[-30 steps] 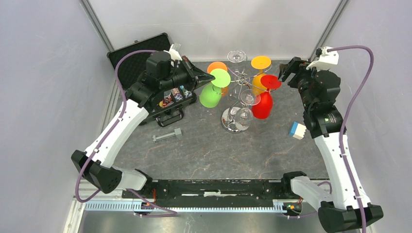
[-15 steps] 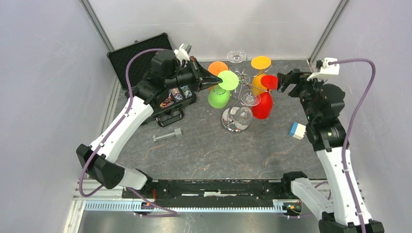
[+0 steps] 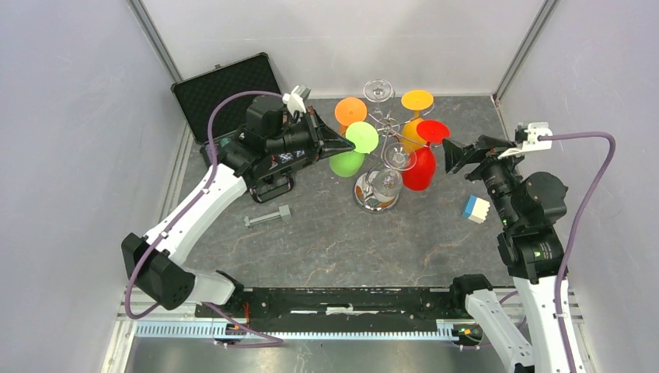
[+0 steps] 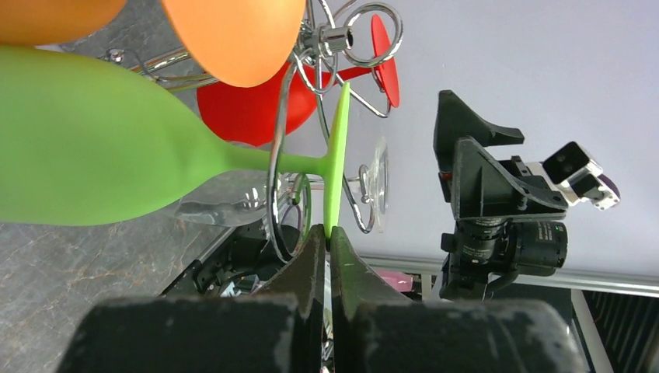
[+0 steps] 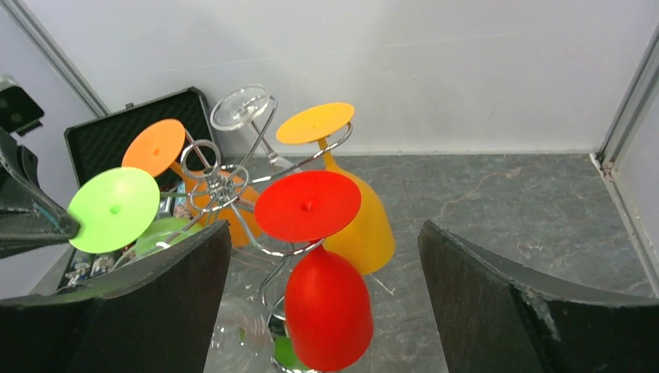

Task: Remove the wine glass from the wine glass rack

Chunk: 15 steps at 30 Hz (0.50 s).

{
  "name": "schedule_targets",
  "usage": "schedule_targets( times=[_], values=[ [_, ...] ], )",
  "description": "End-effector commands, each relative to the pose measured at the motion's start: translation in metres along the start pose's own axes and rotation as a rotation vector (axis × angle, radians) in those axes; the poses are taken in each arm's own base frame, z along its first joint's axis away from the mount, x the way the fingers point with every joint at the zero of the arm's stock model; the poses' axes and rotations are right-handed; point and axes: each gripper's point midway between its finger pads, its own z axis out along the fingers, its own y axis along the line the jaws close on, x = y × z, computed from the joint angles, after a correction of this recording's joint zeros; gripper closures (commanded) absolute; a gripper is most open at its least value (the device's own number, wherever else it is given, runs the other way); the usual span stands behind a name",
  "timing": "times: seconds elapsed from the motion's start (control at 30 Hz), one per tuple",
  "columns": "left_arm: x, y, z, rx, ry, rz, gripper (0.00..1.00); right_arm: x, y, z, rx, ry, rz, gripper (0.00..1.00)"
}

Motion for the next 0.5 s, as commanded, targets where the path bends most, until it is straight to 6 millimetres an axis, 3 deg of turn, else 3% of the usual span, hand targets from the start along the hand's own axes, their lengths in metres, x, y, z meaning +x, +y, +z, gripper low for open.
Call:
schedule_targets(
  times=[0.0,0.3,0.47],
  values=[
    [-0.002,-0.034,-0.002,0.116,0.018,0.128,0.98,-0.005,0.006,-0.006,-0.027,0.007,-0.009,0.05],
    [-0.003,-0.038,0.005,0.108,0.058,0.106,0.98,0.001,-0.001,-0.011,0.012,0.011,0.004,0.06],
    [0.000,-0.031,0.007,0.064,0.084,0.068,0.98,0.005,-0.006,-0.010,0.040,0.027,0.020,0.06]
  ],
)
